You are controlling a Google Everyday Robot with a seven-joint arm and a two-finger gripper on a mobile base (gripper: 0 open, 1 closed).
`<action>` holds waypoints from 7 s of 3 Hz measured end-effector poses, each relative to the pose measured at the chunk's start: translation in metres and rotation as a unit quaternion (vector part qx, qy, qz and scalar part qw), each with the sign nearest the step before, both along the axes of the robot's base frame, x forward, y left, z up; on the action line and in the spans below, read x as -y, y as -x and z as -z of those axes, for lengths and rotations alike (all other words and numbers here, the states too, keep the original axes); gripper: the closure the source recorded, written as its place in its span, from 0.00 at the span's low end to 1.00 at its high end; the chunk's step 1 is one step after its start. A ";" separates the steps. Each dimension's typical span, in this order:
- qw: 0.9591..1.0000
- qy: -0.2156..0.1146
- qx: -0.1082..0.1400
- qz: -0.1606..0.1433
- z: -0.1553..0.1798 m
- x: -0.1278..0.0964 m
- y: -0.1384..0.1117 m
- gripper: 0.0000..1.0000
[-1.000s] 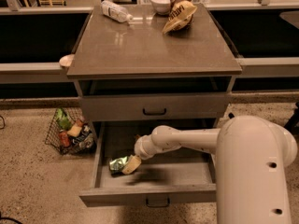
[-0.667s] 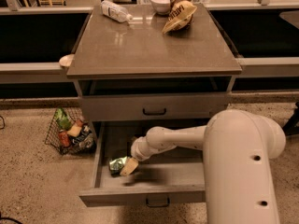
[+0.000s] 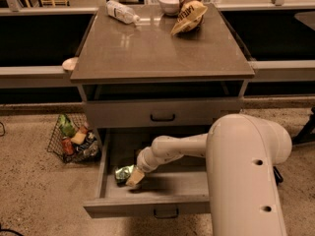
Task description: Pick green can from middle drawer and place on counter
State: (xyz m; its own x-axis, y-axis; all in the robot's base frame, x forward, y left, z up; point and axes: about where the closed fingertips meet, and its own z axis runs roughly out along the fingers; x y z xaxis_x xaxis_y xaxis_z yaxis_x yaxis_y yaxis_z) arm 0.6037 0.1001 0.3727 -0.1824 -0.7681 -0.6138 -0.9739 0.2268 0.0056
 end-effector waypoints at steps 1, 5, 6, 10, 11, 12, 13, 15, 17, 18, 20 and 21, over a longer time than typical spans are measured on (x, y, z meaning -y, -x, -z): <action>1.000 0.000 -0.002 0.000 0.002 -0.001 0.001 0.39; 0.995 -0.045 0.085 0.040 -0.107 0.091 0.051 1.00; 0.994 -0.045 0.088 0.038 -0.110 0.090 0.050 1.00; 0.971 0.051 0.232 -0.009 -0.333 0.110 0.040 1.00; 0.971 0.051 0.232 -0.009 -0.333 0.110 0.040 1.00; 0.963 0.053 0.263 -0.003 -0.369 0.118 0.023 1.00; 0.948 0.068 0.311 0.000 -0.438 0.133 -0.002 1.00; 0.914 0.118 0.387 0.003 -0.540 0.152 -0.033 1.00; 0.912 0.115 0.392 0.029 -0.550 0.152 -0.047 1.00; 0.917 0.083 0.386 0.060 -0.556 0.148 -0.092 1.00; 0.933 -0.008 0.347 0.091 -0.541 0.131 -0.193 1.00; 0.940 -0.042 0.321 0.104 -0.528 0.124 -0.219 1.00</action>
Offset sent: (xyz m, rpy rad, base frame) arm -0.0055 -0.0126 0.0125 0.0127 -0.0225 -0.0206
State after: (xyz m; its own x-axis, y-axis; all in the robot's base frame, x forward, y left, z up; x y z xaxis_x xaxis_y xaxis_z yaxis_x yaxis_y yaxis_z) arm 0.8232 -0.0241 0.9011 0.1056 -0.7007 -0.7056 -0.7168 0.4382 -0.5424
